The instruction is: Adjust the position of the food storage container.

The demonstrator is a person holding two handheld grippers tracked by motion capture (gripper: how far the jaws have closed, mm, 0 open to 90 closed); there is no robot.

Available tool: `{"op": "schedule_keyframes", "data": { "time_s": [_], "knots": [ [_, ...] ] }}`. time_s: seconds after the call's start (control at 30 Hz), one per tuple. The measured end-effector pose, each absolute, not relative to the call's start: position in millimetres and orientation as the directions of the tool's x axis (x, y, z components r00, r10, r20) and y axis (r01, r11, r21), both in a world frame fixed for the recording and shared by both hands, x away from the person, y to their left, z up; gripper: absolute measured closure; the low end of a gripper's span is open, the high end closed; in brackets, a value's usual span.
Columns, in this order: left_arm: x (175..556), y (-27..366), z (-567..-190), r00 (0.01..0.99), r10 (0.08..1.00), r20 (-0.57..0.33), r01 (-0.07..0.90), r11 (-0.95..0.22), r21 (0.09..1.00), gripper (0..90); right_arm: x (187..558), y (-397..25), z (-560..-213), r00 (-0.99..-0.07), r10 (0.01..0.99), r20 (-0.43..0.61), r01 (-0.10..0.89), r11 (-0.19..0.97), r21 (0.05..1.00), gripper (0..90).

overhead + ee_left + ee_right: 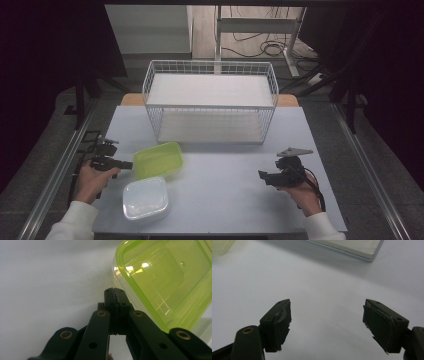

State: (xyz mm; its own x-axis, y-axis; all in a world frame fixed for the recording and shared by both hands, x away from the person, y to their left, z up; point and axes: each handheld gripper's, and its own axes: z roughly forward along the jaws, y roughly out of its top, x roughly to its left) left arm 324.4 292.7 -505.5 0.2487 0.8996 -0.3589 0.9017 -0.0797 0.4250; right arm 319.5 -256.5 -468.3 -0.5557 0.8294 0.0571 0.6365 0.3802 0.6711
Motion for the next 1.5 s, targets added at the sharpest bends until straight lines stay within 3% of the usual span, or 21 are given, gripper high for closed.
{"op": "schedule_keyframes", "data": {
  "time_s": [0.6, 1.4, 1.5],
  "knots": [
    [363, 252, -501, 0.351, 0.872, -0.341, 0.903, -0.218, 0.371, 90.0, 320, -259, -470, -0.543, 0.838, 0.055, 0.649, 0.377, 0.661, 22.2],
    [396, 196, -498, 0.425, 0.83, -0.362, 0.889, -0.307, 0.341, 90.0, 321, -258, -474, -0.55, 0.834, 0.046, 0.653, 0.395, 0.646, 21.9],
    [398, 190, -500, 0.406, 0.83, -0.383, 0.896, -0.278, 0.347, 90.0, 321, -258, -474, -0.554, 0.832, 0.045, 0.655, 0.402, 0.64, 21.9]
  ]
}}
